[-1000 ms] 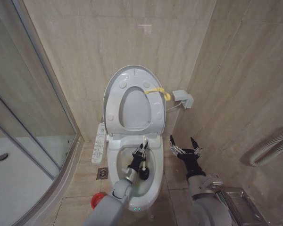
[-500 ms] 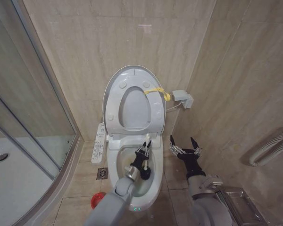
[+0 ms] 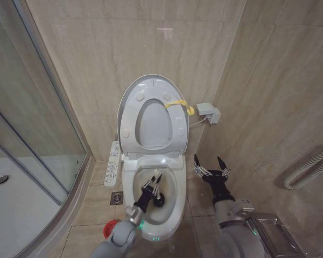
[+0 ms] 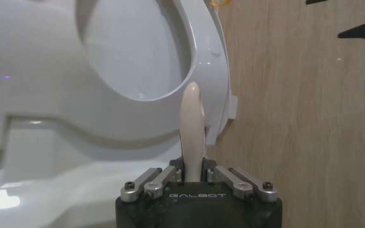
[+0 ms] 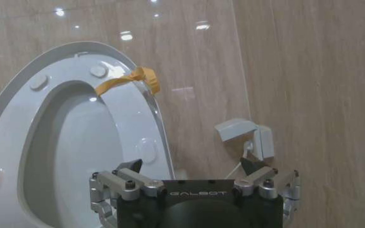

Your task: Open the toilet lid, clean the toilet bowl with a toilet brush, close the toilet lid, and flush.

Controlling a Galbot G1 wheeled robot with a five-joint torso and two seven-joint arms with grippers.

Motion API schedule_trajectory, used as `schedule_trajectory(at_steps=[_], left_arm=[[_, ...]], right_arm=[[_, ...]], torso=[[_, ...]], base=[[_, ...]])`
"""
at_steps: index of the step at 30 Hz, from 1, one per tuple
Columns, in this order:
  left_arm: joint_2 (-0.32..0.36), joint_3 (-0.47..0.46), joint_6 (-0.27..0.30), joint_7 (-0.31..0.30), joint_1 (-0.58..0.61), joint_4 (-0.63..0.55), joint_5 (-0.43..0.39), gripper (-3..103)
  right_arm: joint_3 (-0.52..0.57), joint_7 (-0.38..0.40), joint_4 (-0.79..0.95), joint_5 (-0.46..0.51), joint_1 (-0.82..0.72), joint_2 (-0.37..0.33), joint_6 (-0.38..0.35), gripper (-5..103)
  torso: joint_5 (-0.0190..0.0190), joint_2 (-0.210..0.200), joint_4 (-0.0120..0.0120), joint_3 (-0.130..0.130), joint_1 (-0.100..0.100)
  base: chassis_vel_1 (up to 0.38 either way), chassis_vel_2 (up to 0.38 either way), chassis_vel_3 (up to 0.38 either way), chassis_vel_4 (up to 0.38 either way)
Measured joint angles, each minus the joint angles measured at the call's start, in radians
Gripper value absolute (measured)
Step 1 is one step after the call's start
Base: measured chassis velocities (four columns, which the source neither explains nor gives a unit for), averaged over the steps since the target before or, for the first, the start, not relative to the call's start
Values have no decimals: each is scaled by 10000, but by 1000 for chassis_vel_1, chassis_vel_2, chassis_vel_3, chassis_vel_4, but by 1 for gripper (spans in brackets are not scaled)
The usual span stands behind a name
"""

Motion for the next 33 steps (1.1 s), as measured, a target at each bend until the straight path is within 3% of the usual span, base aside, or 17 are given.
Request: schedule_trajectory(at_steps=[6, 15, 33], left_arm=[[354, -463, -20, -5, 1392, -769, 17, 18], [511, -792, -270, -6, 1984, -822, 60, 18], [-328, -158, -72, -205, -542, -302, -466, 18]], right_arm=[[0, -1, -1, 0, -1, 0, 0, 100], [0, 0, -1, 0, -1, 0, 0, 100], [0, 0, -1, 0, -1, 0, 0, 100]], torso=[[0, 0, 1, 0, -1], [0, 0, 0, 0, -1], [2, -1, -1, 2, 0]], base=[[0, 0, 0, 0], [0, 0, 0, 0], [0, 0, 0, 0]])
